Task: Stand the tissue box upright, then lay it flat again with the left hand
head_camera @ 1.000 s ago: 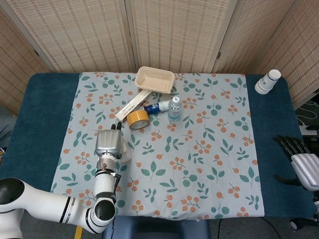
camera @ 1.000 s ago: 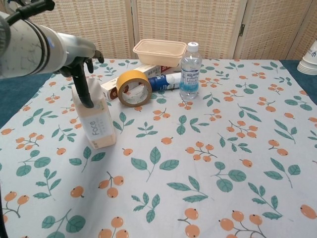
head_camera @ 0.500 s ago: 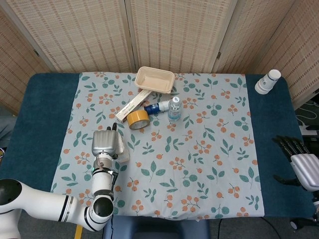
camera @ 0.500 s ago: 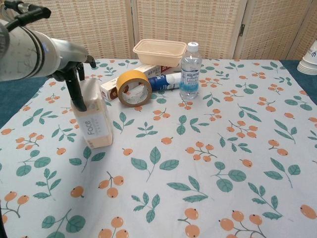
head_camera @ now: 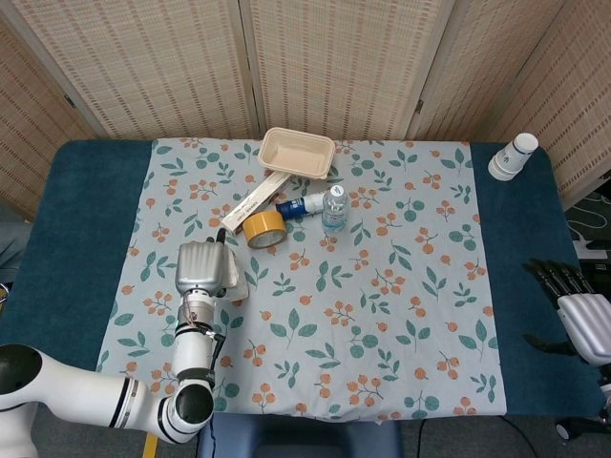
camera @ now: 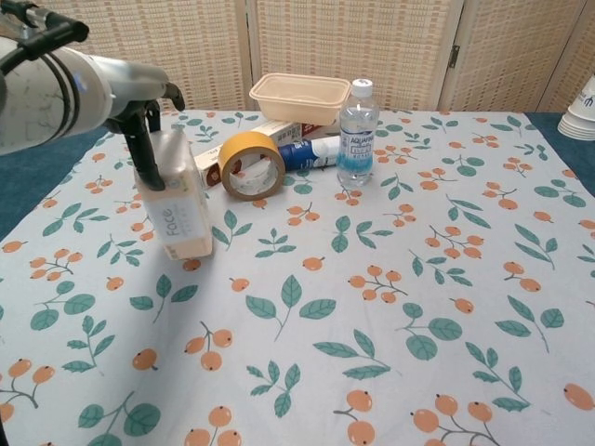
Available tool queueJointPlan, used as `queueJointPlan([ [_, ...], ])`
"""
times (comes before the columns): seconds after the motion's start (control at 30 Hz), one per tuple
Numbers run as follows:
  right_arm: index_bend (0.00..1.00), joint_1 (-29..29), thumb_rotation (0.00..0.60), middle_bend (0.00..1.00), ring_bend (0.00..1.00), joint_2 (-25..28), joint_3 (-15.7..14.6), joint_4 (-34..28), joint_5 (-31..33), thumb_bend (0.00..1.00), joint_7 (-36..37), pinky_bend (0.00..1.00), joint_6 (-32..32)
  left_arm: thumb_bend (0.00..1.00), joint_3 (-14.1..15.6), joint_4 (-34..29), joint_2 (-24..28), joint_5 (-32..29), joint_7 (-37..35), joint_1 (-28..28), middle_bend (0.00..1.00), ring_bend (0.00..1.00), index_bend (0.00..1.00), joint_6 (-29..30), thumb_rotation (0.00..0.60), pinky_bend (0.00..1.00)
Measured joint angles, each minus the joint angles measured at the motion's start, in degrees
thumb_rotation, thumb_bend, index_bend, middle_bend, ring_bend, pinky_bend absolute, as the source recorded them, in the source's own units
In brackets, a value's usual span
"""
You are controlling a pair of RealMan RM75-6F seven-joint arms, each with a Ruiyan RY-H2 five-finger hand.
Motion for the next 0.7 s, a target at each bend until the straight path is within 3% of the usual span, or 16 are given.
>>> queueJointPlan([
  [0.07,0.1,0.0,0.6,0.05,0.0,0.0,0.0,0.0,0.1,0.12,0.0,0.03,-0.1,0.26,0.2,-1.0,0.4,2.5,-1.5,0.5,0.65,1.0,0.44,0.5,0.6,1.0],
  [0.27,0.1,0.2,0.6,0.05,0.0,-0.2,0.1,0.1,0.4,0.12,-0.3,0.03,-0.4,0.27,1.0,-4.4,2.1,10.6,-8.2,3.5,0.75,1.0,0.55,0.9,0.6,1.0],
  [0.53,0.1,0.4,0.6,0.05,0.0,-0.4,0.2,-0.2,1.0,0.12,-1.4,0.03,-1.0,0.27,3.5,-7.6,4.7,21.3,-23.4,10.0,0.75,1.0,0.55,-2.7,0.6,1.0],
  [0.7,0.1,0.5,0.6,0.05,0.0,-0.7,0.4,-0.4,1.7,0.12,-2.3,0.03,-1.4,0.26,5.3,-6.3,5.3,30.4,-40.6,15.5,0.75,1.0,0.55,-7.2,0.6,1.0],
])
